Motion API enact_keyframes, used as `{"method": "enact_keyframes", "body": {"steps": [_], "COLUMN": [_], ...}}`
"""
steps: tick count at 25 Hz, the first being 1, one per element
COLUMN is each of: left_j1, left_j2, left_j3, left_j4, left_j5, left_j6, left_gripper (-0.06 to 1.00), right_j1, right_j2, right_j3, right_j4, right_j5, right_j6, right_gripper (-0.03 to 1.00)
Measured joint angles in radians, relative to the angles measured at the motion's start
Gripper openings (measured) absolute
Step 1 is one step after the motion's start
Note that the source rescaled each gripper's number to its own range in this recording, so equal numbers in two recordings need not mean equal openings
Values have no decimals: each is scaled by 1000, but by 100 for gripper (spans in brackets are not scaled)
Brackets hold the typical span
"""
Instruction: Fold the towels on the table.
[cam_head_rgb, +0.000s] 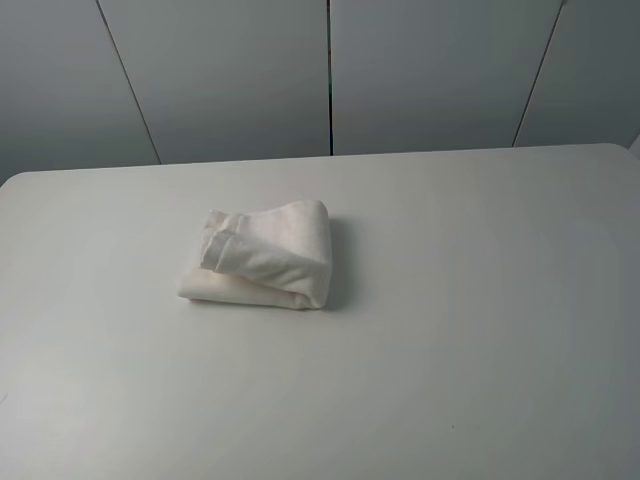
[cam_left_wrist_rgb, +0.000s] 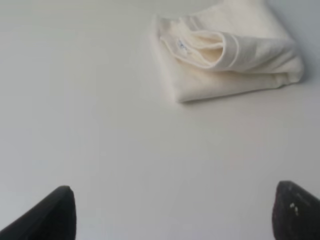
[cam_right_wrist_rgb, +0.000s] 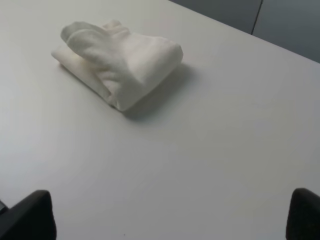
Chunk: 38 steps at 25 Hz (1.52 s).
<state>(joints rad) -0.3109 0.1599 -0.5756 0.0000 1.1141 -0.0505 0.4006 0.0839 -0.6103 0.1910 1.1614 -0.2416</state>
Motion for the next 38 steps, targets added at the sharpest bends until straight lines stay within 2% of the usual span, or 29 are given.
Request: {"method": "enact_keyframes", "body": {"steps": [4,9,18,23,28,32,38], "left_j1": [0,0,0,0,0,25,179], "left_j2": [-118,-157,-160,-160,-160,-160,-160], "left_j3": [47,61,61,61,63,63,63], "left_j4": [0,0,0,0,0,0,0], "left_j5": [-6,-23,-25,-25,-25,-25,-25], "left_j6": [0,0,0,0,0,0,0], "left_gripper": [100,100,100,100,100,100,100], "right_j1": [0,0,0,0,-6,-75,-263], "right_j2": [-26,-26,-26,-26,-69,-81,-84], "right_j3": [0,32,97,97,97,97,97], "right_j4": [-50,-54,-64,-67,-25,-17,-17], "right_j5": [29,39,-50,-55,-57,-57,-57], "right_j6": [29,57,66,67,67,67,67], "right_gripper": [100,100,100,100,100,100,100]}}
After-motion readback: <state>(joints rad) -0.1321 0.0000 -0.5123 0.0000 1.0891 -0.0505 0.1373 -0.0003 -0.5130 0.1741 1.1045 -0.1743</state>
